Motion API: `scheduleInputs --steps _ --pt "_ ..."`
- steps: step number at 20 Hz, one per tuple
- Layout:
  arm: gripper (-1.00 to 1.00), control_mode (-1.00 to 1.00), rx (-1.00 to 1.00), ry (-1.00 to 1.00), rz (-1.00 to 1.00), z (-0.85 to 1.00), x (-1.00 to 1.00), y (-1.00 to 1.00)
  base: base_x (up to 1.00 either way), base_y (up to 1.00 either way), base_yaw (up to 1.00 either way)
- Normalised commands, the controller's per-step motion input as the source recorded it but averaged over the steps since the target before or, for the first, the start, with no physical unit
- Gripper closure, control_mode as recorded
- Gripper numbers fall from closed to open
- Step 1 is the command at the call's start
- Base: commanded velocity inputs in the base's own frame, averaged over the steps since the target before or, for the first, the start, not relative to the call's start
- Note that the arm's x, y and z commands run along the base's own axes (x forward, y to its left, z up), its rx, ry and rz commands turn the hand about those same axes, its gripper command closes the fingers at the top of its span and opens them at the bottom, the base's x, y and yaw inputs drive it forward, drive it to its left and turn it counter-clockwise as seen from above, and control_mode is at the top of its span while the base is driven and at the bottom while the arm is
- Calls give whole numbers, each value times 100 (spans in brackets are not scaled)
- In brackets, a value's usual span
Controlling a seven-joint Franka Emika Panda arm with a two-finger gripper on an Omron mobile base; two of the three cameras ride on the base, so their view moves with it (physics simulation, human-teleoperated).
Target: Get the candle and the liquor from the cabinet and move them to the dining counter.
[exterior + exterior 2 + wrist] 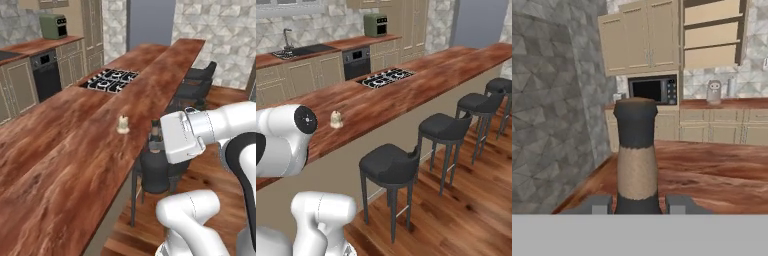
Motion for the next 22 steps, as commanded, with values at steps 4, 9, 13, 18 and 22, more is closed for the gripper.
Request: scheduleInputs --steps 4,9,13,18,22 --pt "100 100 0 0 0 0 0 0 60 -34 37" --pt "100 100 0 0 0 0 0 0 19 0 21" --pt "100 100 0 0 0 0 0 0 0 2 12" --pt "100 -100 0 0 3 -5 0 9 -1 9 4" --pt "100 -100 0 -3 11 -24 31 32 0 0 0"
